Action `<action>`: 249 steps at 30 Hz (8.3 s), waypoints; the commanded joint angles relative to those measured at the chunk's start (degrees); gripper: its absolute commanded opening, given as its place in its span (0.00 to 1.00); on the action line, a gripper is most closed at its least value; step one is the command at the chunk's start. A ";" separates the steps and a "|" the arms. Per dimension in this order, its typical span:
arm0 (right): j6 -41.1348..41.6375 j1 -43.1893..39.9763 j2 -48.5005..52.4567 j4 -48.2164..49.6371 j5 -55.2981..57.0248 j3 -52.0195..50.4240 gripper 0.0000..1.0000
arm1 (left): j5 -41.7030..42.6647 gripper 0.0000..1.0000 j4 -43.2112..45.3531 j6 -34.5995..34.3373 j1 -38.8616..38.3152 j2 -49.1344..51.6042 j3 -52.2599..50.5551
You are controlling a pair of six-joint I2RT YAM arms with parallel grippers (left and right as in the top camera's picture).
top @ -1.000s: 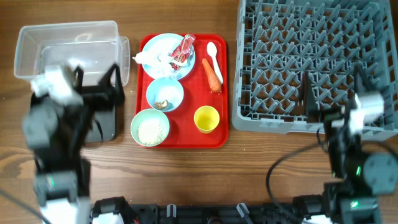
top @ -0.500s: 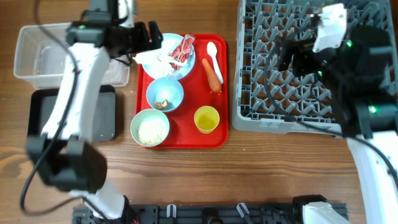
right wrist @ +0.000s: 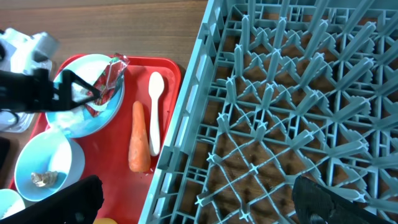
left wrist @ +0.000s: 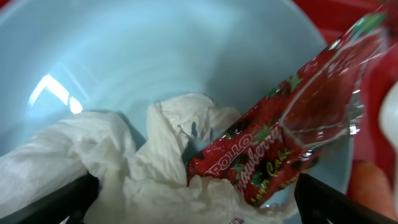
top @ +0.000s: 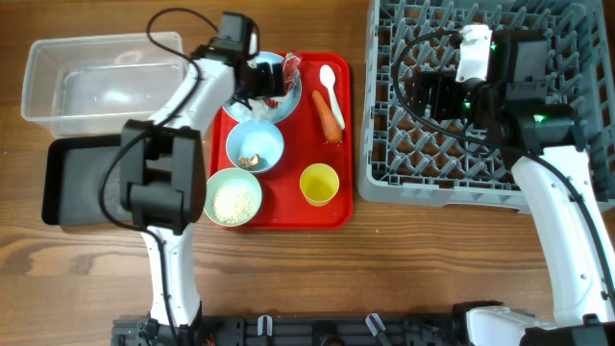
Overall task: Sort waste into correct bins and load items into the dishwasher rack
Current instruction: 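Reach left gripper to the white plate and grasp the red wrapper and tissue, then carry the wrapper and tissue left and drop them into the clear bin, then reach left gripper to the light-blue bowl and grasp its rim, then carry the bowl left and tip the food scrap onto the black tray, then return the light-blue bowl to the red tray with the left gripper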
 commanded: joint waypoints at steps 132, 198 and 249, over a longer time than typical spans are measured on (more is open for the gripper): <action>1.33 -0.17 0.52 -2.97 -2.62 1.29 1.00 | 3.26 0.04 -28.33 -0.92 -3.06 -36.28 -8.11; 1.27 -0.17 0.74 -3.87 -2.40 1.29 1.00 | 45.92 0.04 -4.15 10.88 38.84 -45.55 -27.28; 1.25 -0.17 0.74 -4.52 -2.40 1.27 1.00 | -10.05 0.72 -27.21 -13.14 -16.13 -28.94 -19.98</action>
